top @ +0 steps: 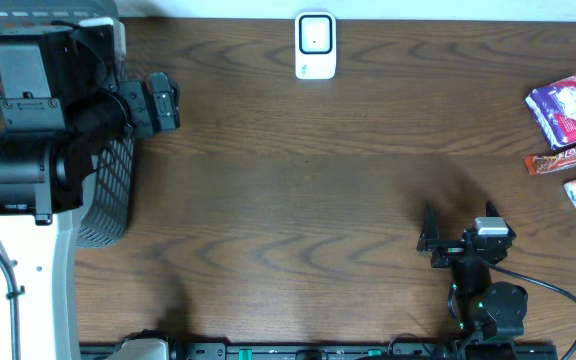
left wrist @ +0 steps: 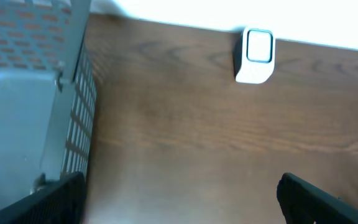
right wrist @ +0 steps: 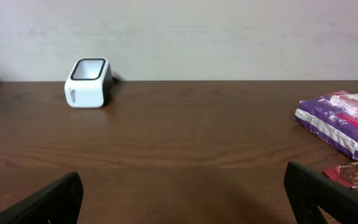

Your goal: Scan the item barcode

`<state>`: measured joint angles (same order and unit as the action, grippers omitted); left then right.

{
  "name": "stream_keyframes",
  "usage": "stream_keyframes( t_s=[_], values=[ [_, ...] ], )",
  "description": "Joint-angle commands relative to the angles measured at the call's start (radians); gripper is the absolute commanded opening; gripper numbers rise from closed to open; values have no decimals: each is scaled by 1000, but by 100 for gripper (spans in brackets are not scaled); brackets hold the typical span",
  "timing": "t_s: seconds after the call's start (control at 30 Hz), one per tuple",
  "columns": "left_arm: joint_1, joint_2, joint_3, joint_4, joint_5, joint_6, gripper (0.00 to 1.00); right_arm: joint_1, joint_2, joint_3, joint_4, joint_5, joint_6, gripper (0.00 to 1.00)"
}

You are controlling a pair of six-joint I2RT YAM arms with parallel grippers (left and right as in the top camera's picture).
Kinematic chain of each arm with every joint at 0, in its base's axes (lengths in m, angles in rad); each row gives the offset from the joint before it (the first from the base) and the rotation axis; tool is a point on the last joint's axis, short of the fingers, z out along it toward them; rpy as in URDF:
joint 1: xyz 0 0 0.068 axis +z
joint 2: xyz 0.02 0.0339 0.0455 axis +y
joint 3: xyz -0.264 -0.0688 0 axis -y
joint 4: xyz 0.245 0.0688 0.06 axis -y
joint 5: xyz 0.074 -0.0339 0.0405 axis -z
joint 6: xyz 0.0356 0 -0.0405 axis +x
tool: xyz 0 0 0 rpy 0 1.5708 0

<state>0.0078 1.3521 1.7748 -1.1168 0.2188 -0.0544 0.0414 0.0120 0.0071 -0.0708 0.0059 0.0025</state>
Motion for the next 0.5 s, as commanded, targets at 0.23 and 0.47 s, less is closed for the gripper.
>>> stream_keyframes(
  t_s=[0.23, 0.47],
  values=[
    [5, -228, -271, -47, -10, 10, 98, 5, -6, -2, -4, -11, -15, 99],
    [5, -509, -676, 212, -9, 36, 98, 5, -6, -2, -4, -11, -15, 99]
  ],
)
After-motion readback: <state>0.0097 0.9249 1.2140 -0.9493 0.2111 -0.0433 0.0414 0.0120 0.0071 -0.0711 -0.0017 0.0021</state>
